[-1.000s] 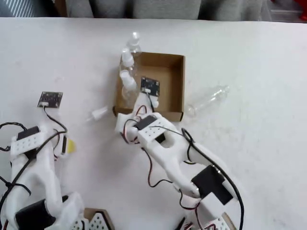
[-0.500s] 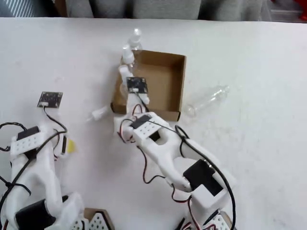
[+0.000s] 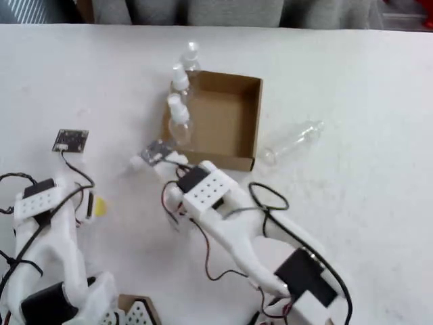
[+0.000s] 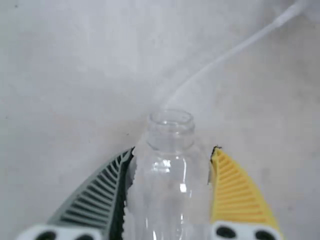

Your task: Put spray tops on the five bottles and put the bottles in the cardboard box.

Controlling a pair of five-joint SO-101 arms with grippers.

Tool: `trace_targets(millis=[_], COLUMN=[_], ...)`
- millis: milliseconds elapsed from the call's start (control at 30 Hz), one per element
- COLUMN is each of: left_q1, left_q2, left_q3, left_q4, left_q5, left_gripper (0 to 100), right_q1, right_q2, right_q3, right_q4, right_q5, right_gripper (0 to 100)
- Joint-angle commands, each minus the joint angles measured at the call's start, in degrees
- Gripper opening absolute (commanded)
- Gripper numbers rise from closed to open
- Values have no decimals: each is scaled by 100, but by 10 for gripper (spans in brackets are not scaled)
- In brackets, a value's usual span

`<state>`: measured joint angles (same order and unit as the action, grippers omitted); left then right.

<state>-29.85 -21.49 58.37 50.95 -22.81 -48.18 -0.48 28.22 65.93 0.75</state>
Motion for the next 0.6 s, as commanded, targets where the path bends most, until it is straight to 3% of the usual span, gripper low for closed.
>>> trace_targets(millis=[0, 333, 567], left_q1=[48, 48, 48], left_q2=[-4, -4, -4], left_q3=[-167, -167, -167], left_q4=[-105, -88, -70], left_q5=[-35, -44, -44], left_gripper=[110, 110, 110], right_q1=[400, 1376, 3046], right_q2=[-699, -1297, -1341], right_q3=[211, 1354, 1363], right_q4=[664, -57, -136], right_q5=[369, 774, 818], right_gripper=[16, 18, 27])
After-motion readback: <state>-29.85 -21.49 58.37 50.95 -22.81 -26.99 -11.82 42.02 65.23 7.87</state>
